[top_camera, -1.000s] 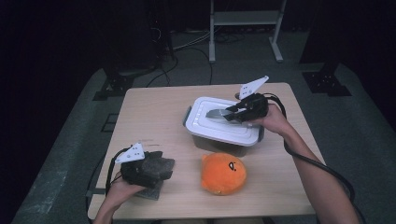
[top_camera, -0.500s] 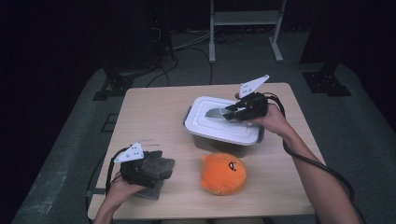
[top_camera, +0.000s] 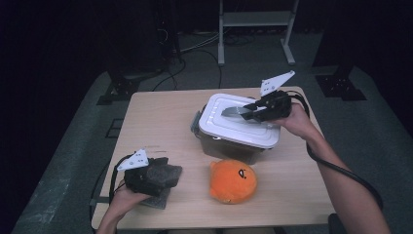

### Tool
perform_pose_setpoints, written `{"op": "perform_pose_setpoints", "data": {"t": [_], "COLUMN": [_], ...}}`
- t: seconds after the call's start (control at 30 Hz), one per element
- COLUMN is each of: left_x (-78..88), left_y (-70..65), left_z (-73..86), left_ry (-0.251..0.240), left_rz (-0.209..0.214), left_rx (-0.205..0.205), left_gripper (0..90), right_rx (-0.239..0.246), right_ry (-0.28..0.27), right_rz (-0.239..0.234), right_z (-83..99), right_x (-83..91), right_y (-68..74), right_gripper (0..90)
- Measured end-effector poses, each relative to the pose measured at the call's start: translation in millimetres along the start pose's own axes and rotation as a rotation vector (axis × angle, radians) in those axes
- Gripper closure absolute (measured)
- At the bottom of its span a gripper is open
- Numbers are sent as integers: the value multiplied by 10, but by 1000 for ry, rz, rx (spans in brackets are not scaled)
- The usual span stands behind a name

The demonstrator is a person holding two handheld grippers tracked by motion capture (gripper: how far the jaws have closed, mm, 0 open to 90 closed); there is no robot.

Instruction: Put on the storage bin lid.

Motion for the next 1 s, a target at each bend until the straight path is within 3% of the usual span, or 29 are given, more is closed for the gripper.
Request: {"op": "perform_pose_setpoints", "data": {"t": [0.3,0.63,1.0], "left_x": [2,33,51], "left_y": [-9,-2,-15], "left_z": [-7,-16,-23], "left_ry": [-3,-14,-23], "left_rz": [1,-2,-4], "left_rx": [1,6,5], "left_gripper": [110,107,105], "right_rx": [-26,-96,-160], "right_ry": [-15,-46,-47], "right_rz": [59,121,175], "right_z": [200,643,1136], "right_x": [501,994,1373], "right_y": [137,334,557], "right_gripper": [660,660,660]}}
Point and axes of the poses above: each handheld gripper's, and its own axes: x roughly backward along the jaws, z roughly out of its underside, y roughly to its left, the point moved 2 cm from there along -x, roughly forward along the jaws, and after that the axes turned 5 degrees about -z, right-handed, at the moved point
